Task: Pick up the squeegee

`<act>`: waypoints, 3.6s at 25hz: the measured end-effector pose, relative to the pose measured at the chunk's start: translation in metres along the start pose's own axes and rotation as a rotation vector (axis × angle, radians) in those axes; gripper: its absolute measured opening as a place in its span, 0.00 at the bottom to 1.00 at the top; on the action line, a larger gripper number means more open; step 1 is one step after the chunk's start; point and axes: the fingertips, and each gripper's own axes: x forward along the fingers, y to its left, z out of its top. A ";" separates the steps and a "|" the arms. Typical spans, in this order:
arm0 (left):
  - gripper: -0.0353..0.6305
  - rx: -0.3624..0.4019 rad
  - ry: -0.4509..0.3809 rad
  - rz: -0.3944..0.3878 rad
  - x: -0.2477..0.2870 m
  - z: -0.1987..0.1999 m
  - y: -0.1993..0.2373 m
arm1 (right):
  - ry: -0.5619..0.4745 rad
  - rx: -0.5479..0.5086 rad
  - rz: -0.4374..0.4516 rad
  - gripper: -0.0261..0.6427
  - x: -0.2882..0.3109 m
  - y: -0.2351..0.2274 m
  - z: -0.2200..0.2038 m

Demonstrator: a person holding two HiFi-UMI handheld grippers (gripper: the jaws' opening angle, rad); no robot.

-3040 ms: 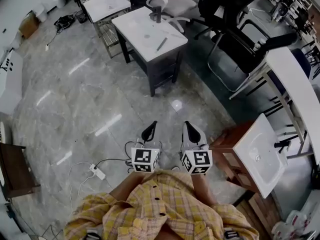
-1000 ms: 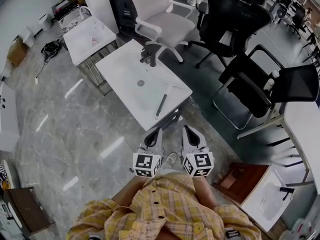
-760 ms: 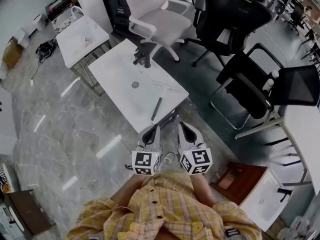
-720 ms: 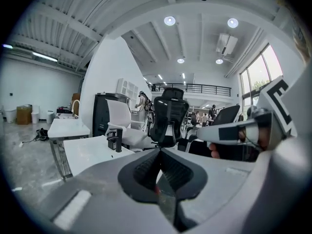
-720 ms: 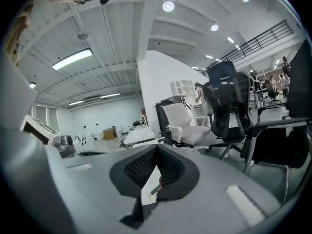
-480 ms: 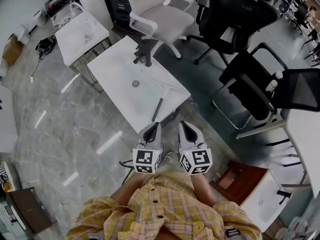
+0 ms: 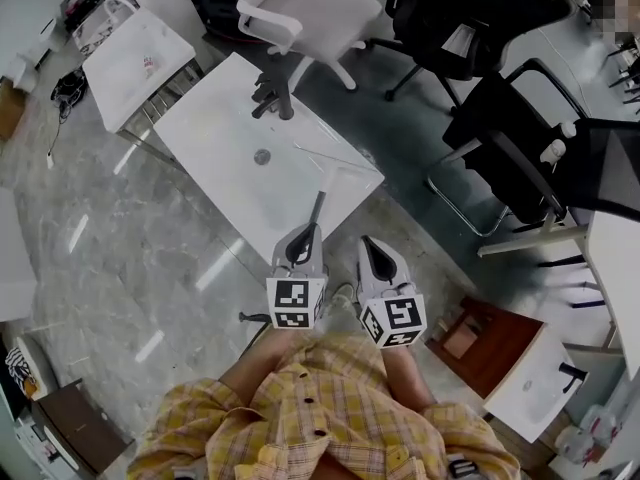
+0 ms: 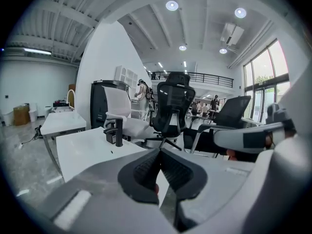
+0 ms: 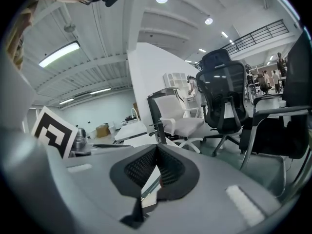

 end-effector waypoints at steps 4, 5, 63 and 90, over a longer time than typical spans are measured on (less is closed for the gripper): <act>0.05 0.006 0.042 -0.019 0.027 -0.007 0.009 | 0.020 0.029 -0.031 0.04 0.016 -0.009 -0.006; 0.05 0.009 0.054 -0.025 0.033 -0.009 0.010 | 0.026 0.031 -0.036 0.04 0.020 -0.010 -0.007; 0.25 0.010 0.436 0.009 0.229 -0.123 0.052 | 0.163 0.118 -0.135 0.04 0.083 -0.067 -0.064; 0.18 0.047 0.420 0.037 0.220 -0.108 0.050 | 0.140 0.084 -0.160 0.04 0.064 -0.067 -0.059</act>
